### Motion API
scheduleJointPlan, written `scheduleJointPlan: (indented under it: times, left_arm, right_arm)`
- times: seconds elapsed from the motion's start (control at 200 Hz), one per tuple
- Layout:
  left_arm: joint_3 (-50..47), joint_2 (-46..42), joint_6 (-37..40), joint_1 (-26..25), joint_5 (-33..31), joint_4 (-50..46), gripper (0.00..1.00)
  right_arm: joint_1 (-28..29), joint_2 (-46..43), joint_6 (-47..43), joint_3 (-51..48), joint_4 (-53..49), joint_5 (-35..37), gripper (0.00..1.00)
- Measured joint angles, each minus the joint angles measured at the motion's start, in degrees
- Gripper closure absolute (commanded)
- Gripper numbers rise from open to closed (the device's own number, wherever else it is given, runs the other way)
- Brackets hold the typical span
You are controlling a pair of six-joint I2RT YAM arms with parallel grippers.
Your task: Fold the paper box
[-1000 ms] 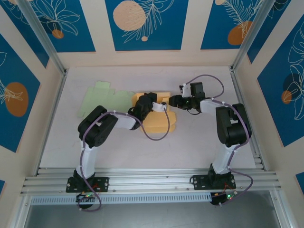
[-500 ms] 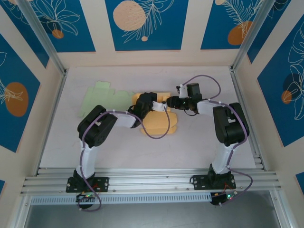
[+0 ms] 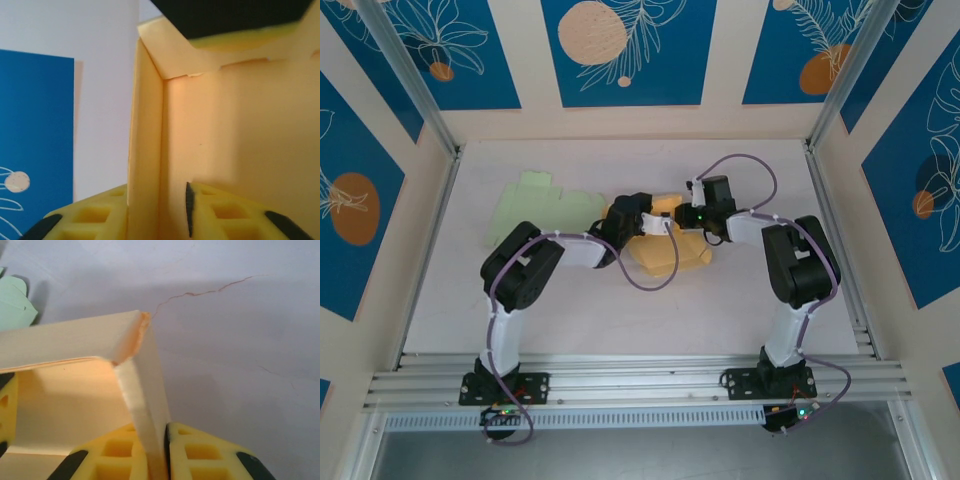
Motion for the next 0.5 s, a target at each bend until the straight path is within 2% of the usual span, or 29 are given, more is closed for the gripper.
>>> scheduleJointPlan:
  times: [0.11, 0.335, 0.5]
  left_arm:
    - [-0.02, -2.58, -5.68, -0.22, 0.42, -3.56, 0.01]
    - [0.02, -16.87, -25.73, -0.42, -0.59, -13.94, 0.0]
    - [3.23, -27.06, -47.23, -0.17, -6.45, -25.0, 0.0]
  right_arm:
    - [1.03, -1.01, -1.07, -0.94, -0.04, 2.97, 0.87]
    - [2.51, -4.31, -2.51, -2.82, -0.44, 8.0, 0.93]
    - [4.63, -8.72, -3.21, -4.98, -0.35, 12.15, 0.99]
